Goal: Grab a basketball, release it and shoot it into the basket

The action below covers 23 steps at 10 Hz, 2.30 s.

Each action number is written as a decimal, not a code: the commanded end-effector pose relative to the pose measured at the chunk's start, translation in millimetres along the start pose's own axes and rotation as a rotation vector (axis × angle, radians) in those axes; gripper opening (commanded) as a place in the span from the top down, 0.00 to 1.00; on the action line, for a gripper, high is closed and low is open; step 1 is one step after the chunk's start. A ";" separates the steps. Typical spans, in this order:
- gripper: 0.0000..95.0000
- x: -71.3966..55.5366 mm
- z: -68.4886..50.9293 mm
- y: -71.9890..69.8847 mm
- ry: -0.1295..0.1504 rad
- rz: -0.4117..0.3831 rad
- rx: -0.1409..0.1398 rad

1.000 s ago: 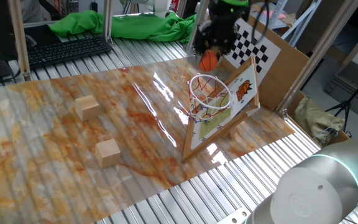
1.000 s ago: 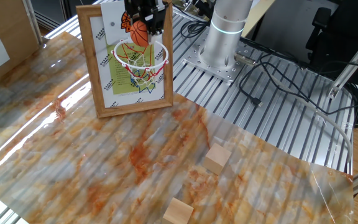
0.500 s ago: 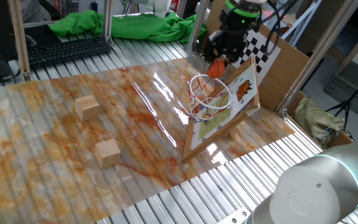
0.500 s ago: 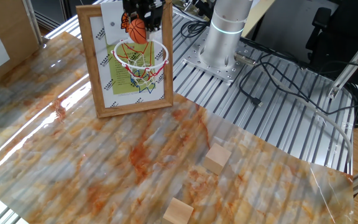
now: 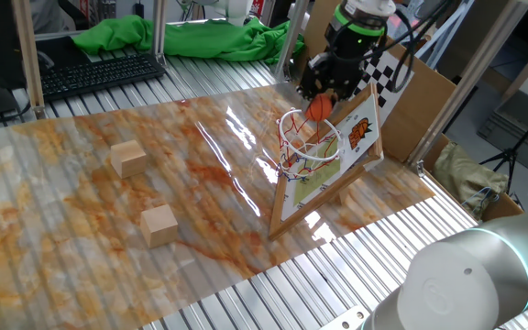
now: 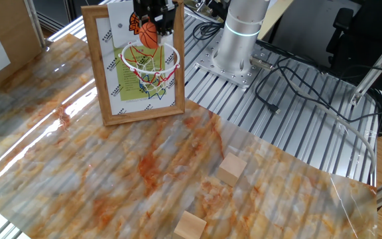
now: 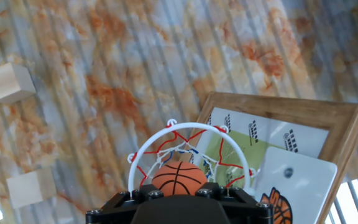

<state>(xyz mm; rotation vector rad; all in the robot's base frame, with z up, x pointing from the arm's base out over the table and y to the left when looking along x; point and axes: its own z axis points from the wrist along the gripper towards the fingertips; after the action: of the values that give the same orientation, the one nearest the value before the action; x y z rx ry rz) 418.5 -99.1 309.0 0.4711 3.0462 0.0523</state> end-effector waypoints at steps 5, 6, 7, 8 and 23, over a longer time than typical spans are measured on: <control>0.00 2.1 11.8 0.0 -0.001 0.073 -0.014; 0.00 2.1 11.9 0.1 0.000 0.067 -0.014; 0.00 2.1 11.9 0.1 0.005 0.063 -0.021; 0.00 2.1 11.9 0.1 0.006 0.063 -0.021; 0.00 3.7 18.6 4.5 0.008 0.061 -0.031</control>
<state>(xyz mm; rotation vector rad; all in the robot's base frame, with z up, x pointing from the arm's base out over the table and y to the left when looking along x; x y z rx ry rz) 417.6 -92.9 289.8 0.5606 3.0336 0.1070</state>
